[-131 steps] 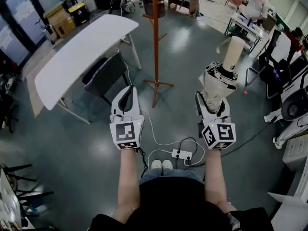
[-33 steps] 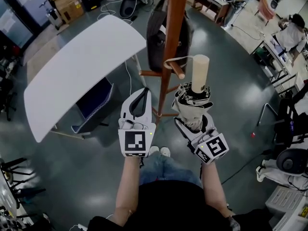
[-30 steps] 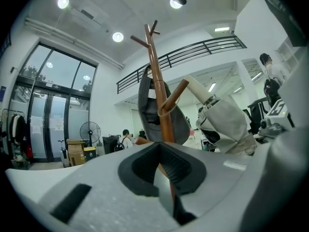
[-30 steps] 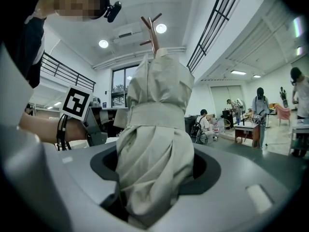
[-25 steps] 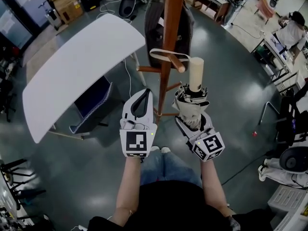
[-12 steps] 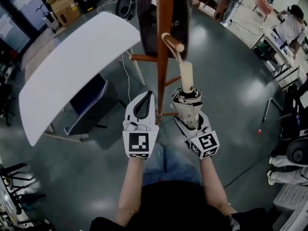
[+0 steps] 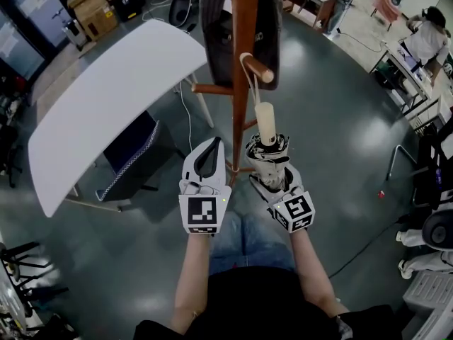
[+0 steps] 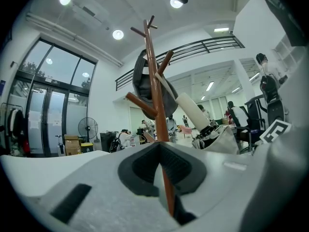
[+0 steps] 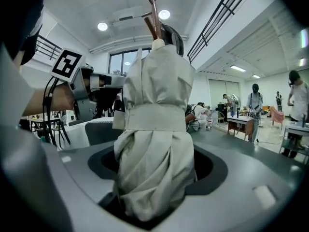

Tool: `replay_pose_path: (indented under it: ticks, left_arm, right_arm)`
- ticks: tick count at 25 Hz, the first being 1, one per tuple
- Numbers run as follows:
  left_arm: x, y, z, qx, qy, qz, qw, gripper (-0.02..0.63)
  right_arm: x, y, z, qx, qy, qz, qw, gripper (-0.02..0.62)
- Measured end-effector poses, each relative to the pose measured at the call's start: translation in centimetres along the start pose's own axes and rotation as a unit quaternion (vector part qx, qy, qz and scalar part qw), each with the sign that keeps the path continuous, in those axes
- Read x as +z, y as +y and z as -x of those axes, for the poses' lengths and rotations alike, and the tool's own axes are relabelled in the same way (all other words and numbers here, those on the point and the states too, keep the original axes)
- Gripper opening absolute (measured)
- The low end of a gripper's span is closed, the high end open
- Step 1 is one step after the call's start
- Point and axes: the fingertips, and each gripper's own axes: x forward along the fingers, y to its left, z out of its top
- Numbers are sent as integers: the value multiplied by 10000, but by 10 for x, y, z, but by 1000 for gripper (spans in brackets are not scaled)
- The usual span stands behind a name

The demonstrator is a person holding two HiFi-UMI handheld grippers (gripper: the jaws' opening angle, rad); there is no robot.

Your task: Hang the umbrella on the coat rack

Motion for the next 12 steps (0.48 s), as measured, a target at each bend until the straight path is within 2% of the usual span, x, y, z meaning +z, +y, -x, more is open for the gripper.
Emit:
replay_pose_path:
  ticks: [5,12]
  left_arm:
    - [1,3,-4,24,-12,21,10000,6]
    - [3,3,1,55,-104,30,9999,5]
  right_arm:
    - [1,4,-9,125,41,-56,9999,383]
    - [16,-4,3,-41,-245,-202,9995,385]
